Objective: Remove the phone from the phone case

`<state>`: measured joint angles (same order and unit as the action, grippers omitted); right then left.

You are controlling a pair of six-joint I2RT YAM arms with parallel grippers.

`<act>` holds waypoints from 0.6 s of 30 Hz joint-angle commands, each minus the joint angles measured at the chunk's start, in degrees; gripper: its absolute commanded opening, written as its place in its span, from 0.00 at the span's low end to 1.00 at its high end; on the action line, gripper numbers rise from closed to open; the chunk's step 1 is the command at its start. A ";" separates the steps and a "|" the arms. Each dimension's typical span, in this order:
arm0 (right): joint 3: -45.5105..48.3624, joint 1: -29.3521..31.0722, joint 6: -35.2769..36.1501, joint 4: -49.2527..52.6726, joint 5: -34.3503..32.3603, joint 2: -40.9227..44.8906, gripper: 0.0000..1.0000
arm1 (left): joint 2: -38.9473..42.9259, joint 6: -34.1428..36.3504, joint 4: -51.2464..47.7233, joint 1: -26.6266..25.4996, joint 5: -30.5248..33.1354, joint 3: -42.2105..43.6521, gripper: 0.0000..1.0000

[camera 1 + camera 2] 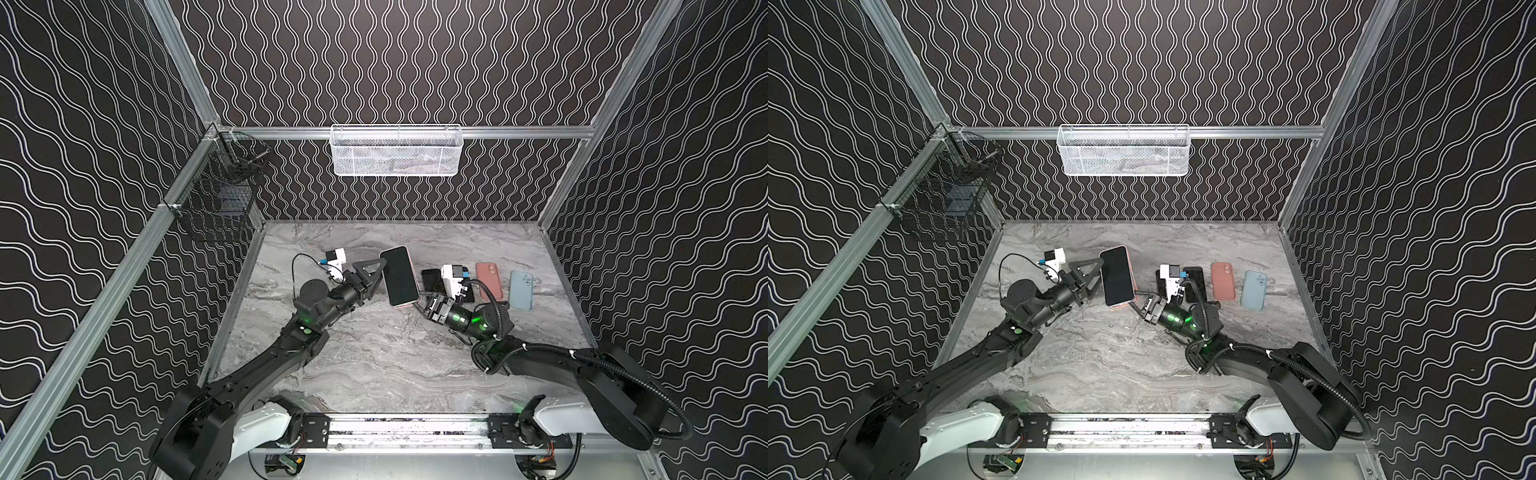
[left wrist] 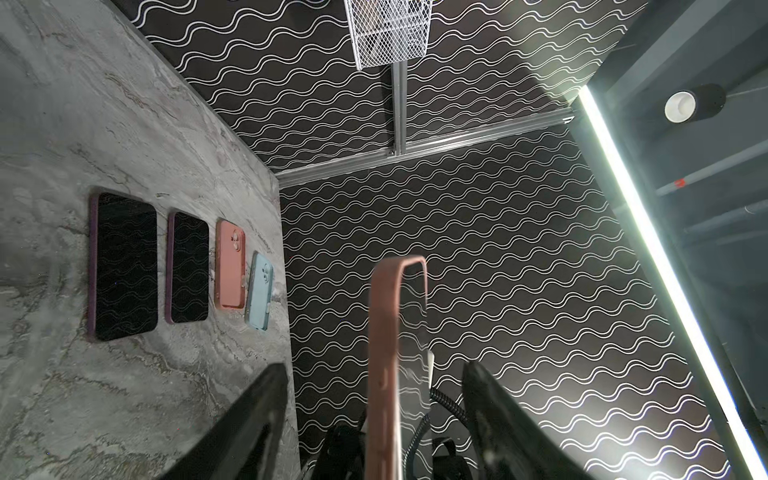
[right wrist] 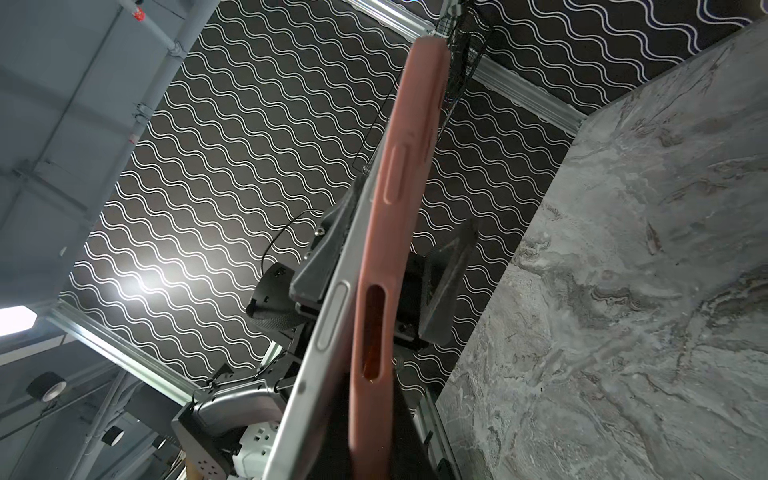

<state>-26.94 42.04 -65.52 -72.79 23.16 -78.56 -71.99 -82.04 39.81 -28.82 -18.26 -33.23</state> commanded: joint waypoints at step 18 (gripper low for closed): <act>-4.47 -1.88 1.75 -10.83 -3.82 -8.72 0.03 | 13.38 -13.52 -10.71 -1.23 -4.93 5.17 0.99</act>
<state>-30.28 40.07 -63.96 -76.29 19.81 -86.70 -58.04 -90.04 20.12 -29.82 -21.32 -28.71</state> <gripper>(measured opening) 0.114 0.989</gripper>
